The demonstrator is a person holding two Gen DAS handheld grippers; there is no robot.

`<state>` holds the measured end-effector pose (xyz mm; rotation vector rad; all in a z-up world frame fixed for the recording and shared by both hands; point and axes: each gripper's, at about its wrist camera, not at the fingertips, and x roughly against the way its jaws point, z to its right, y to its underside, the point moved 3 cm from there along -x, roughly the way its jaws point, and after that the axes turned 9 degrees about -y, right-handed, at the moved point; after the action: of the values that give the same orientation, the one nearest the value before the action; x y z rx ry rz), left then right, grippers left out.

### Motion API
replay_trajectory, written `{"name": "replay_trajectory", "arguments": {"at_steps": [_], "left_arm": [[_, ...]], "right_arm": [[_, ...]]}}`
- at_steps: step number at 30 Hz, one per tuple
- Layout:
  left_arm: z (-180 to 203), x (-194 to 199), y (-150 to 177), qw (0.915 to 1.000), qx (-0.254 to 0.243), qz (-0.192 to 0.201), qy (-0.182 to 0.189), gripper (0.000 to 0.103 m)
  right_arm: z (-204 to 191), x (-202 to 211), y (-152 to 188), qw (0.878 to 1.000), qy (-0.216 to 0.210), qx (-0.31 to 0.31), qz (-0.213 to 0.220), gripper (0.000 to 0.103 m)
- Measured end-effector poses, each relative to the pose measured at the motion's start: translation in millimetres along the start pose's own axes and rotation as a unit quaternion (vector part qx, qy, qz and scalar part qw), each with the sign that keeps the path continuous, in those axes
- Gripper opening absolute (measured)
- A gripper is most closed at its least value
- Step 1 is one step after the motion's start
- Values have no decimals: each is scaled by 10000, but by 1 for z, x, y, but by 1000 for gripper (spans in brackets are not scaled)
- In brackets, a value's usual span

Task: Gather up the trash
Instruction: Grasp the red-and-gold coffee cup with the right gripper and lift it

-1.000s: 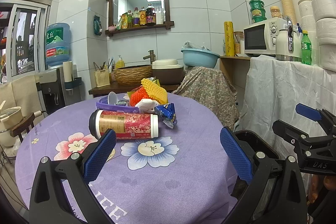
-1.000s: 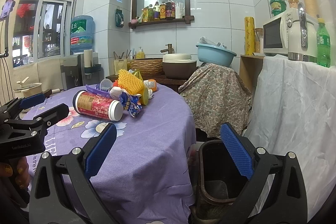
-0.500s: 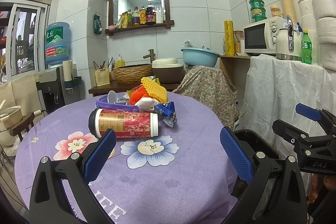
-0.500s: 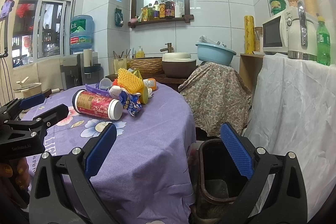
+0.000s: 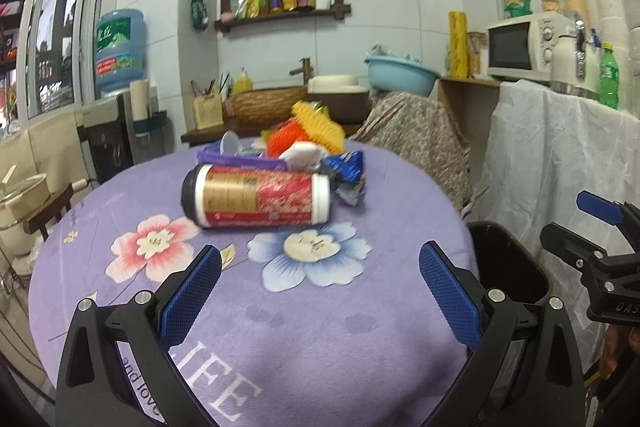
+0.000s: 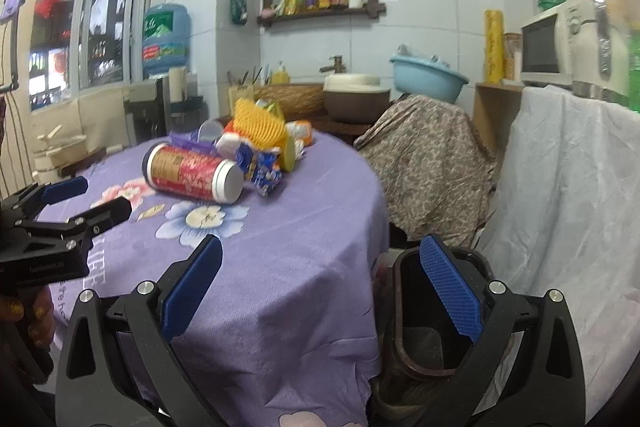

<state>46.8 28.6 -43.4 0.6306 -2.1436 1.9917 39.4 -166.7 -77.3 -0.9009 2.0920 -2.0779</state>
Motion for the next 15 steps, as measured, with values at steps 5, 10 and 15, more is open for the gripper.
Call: {"name": "replay_trajectory", "arguments": {"at_steps": [5,10,15], "left_arm": [[-40,-19,6,9984,210,-357,-385,98],[-90,-34,7,9945,483,-663,-658,98],[-137,-41,1,9891,596,-702,-1152,98]], "right_arm": [[-9,-38,6,9971,-482,63,-578,98],[-30,-78,-6,9872,-1221,342,-966,98],[-78,-123,-31,9666,-1936,1033,-1326,98]]}}
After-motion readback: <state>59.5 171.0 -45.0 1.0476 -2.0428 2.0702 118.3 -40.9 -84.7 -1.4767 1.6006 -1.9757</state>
